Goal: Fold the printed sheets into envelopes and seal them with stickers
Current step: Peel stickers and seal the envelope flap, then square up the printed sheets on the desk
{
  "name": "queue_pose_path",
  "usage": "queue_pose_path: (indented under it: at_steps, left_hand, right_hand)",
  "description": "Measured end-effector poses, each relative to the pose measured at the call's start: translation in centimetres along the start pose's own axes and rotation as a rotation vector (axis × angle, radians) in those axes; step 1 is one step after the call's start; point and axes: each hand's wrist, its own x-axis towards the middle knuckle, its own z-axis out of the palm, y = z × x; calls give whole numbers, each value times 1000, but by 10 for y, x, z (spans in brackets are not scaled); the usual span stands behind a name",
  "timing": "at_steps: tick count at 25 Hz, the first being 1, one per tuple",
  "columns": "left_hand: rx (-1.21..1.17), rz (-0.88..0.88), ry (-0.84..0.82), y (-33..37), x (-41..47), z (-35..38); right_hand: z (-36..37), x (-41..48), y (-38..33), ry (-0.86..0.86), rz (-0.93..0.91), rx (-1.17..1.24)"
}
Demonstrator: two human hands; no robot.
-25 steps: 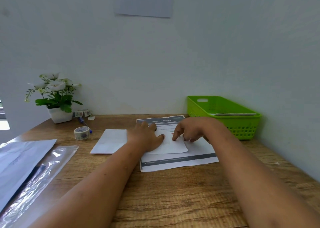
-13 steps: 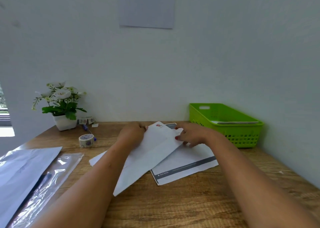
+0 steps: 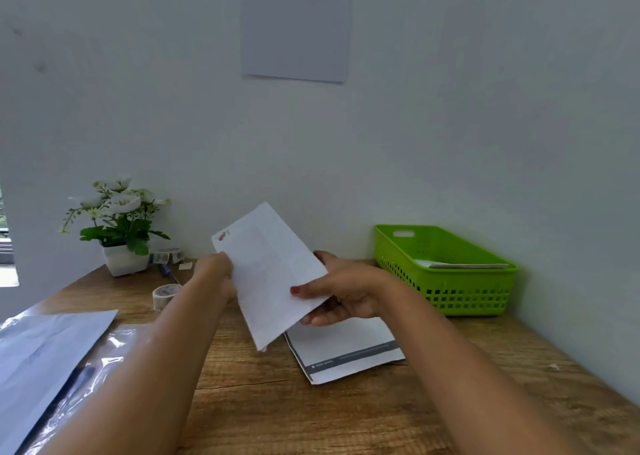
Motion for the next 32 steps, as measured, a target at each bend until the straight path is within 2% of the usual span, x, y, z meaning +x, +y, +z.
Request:
queue_pose_path:
  at_steps: [4, 8, 10, 12, 14, 15, 18, 20, 24, 27, 29, 30, 32]
  left_hand:
    - [-1, 166, -88, -11, -20, 30]
    - [190, 349, -417, -37, -58, 66]
    - [552, 536, -540, -52, -73, 72]
    - [1099, 753, -546, -67, -69, 69]
    - [1575, 862, -453, -80, -61, 61]
    - [1717, 838, -427, -85, -58, 58]
    - [1866, 672, -445, -94, -52, 53]
    - [1895, 593, -472, -92, -48, 51]
    - [1866, 538, -586, -80, -43, 47]
    - [1843, 381, -651, -60, -40, 39]
    - [1711, 338, -696, -46, -40, 33]
    - [1607, 359, -658, -42, -38, 31]
    - [1444, 427, -453, -39, -26, 26]
  right_hand:
    - [-33, -9, -7, 330, -128, 53]
    - [-87, -35, -15, 657, -313, 230]
    - [-122, -52, -13, 853, -394, 323]
    - [-151, -66, -2, 1048, -407, 316]
    - [-170, -71, 12, 1165, -294, 253]
    - [-176, -69, 19, 1196, -194, 135]
    - [-173, -63, 25, 1208, 127, -456]
    - [-165, -58, 29, 1232, 193, -635]
    - [-141, -58, 35, 1382, 108, -822]
    - [-118, -46, 18, 1442, -143, -923]
    - [-92, -28, 13, 1271, -244, -970]
    - [-77, -15, 15, 1129, -231, -983]
    - [-50, 6, 26, 828, -118, -1042]
